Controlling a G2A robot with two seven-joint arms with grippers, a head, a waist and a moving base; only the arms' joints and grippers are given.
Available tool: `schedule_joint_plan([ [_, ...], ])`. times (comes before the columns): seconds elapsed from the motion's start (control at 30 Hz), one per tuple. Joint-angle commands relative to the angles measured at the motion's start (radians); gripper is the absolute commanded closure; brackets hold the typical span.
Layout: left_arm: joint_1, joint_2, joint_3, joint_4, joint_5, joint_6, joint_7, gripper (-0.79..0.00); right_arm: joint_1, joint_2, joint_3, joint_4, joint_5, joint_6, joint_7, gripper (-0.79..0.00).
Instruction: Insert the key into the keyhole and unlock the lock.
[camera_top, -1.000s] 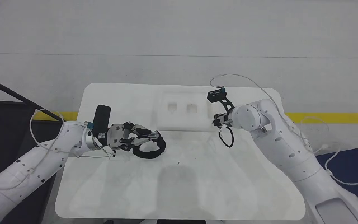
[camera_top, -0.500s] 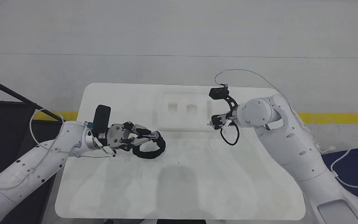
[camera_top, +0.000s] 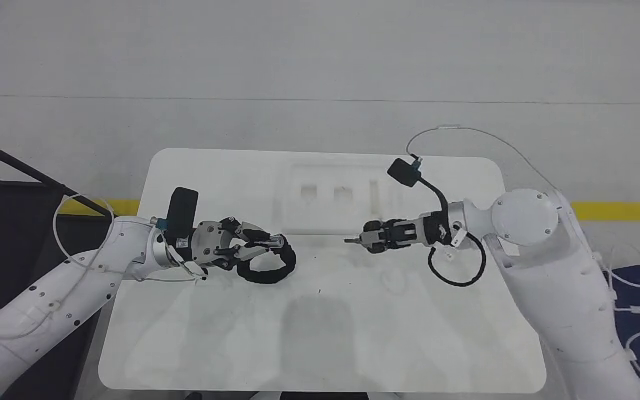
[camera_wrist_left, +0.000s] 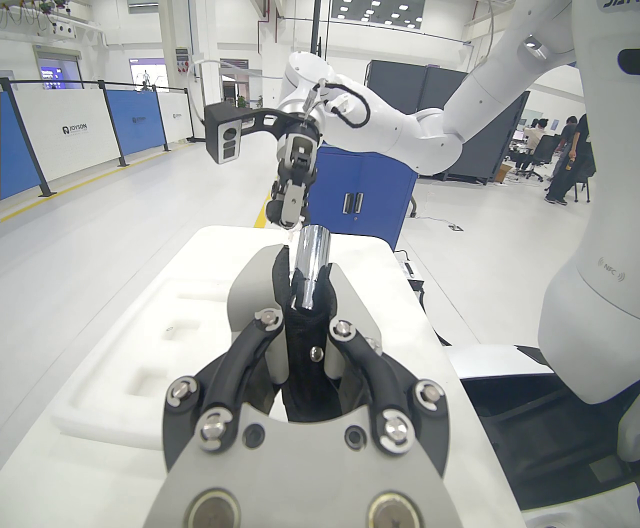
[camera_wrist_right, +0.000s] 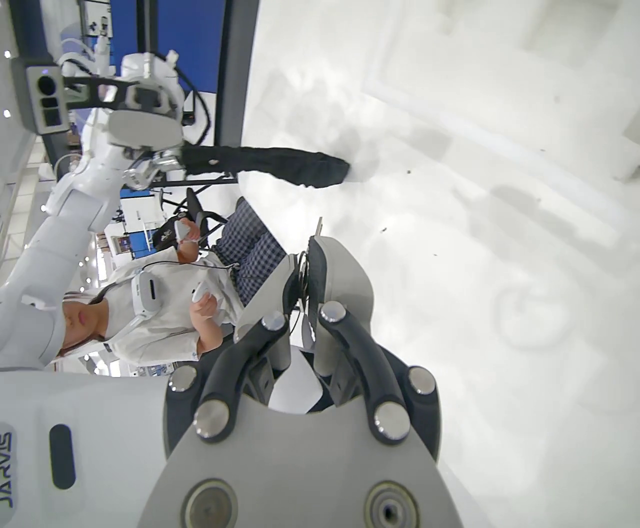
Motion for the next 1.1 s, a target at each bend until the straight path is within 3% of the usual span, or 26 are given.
schedule_joint_plan([
  [0.0, 0.000, 0.000, 0.000, 0.000, 0.000, 0.000, 0.000, 0.000, -0.012, 0.002, 0.014, -0.035, 0.040, -0.014, -0.007, 0.000],
  [0.33, 0.000, 0.000, 0.000, 0.000, 0.000, 0.000, 0.000, 0.000, -0.043, 0.002, 0.036, -0.091, 0.188, -0.144, -0.085, 0.000],
  [0.7, 0.001, -0.002, -0.005, -0.017, 0.007, 0.016, -0.018, 0.000, -0.043, 0.002, 0.036, -0.091, 0.188, -0.144, -0.085, 0.000],
  [0.8, 0.002, -0.013, -0.022, -0.045, 0.032, 0.015, 0.001, 0.000, -0.067, 0.007, 0.044, -0.114, 0.161, -0.135, -0.111, 0.000],
  [1.07, -0.021, -0.068, -0.005, -0.040, 0.173, 0.017, 0.017, 0.000, -0.105, 0.028, 0.083, -0.222, 0.122, -0.092, -0.049, 0.000],
])
